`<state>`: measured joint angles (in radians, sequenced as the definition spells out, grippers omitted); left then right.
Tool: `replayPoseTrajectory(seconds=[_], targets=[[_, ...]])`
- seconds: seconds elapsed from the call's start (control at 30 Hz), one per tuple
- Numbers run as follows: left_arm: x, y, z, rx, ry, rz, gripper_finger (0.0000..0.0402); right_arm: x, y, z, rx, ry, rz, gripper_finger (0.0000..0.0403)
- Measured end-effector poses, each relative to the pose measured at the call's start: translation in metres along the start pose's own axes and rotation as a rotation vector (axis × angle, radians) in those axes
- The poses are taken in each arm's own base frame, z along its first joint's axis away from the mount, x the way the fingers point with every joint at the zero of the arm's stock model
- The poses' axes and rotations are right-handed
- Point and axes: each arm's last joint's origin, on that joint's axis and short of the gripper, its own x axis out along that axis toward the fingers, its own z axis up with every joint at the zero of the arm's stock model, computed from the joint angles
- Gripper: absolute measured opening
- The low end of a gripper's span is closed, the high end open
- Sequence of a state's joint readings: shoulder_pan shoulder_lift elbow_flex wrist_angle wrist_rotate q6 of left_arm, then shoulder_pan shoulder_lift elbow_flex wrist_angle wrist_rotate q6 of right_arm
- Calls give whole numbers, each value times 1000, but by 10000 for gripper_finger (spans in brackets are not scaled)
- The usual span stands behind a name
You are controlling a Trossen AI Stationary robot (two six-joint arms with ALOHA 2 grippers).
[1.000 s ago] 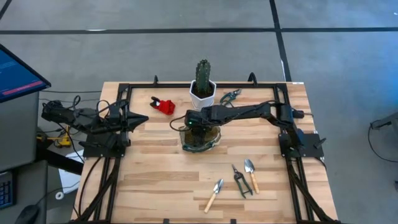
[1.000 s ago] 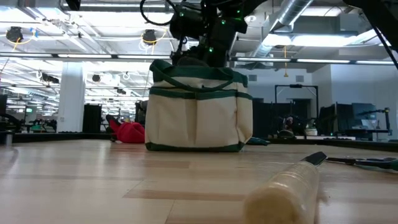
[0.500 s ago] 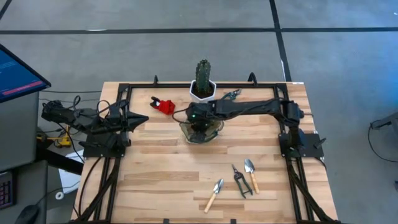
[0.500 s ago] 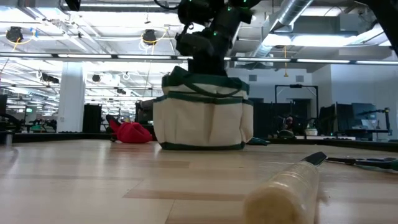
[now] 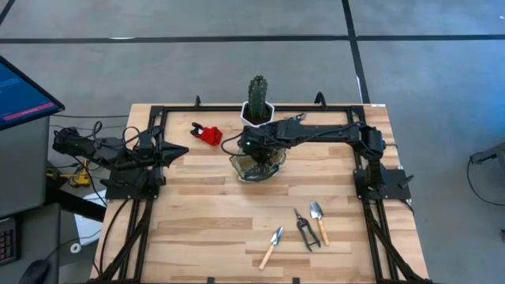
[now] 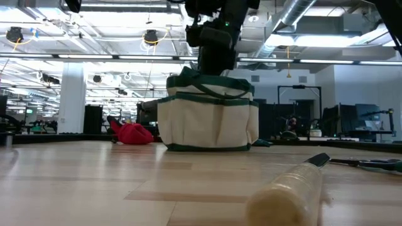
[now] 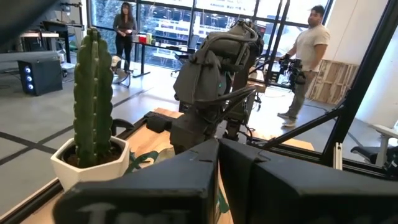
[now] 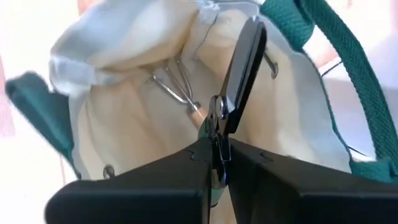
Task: Pick & Place Garden tools in Gardening bag
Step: Put the middle green shear scissors into the gardening bag
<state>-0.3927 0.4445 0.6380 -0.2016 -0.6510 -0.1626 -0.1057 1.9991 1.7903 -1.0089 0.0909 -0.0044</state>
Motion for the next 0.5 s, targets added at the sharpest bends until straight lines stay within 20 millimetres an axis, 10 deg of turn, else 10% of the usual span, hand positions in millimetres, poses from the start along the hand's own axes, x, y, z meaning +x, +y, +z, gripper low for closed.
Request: replayPoseTrajectory(seconds=[0.5], targets=[[0,0,0,-11,0,0,3,-6,-5,2,-256,17,-55,13]])
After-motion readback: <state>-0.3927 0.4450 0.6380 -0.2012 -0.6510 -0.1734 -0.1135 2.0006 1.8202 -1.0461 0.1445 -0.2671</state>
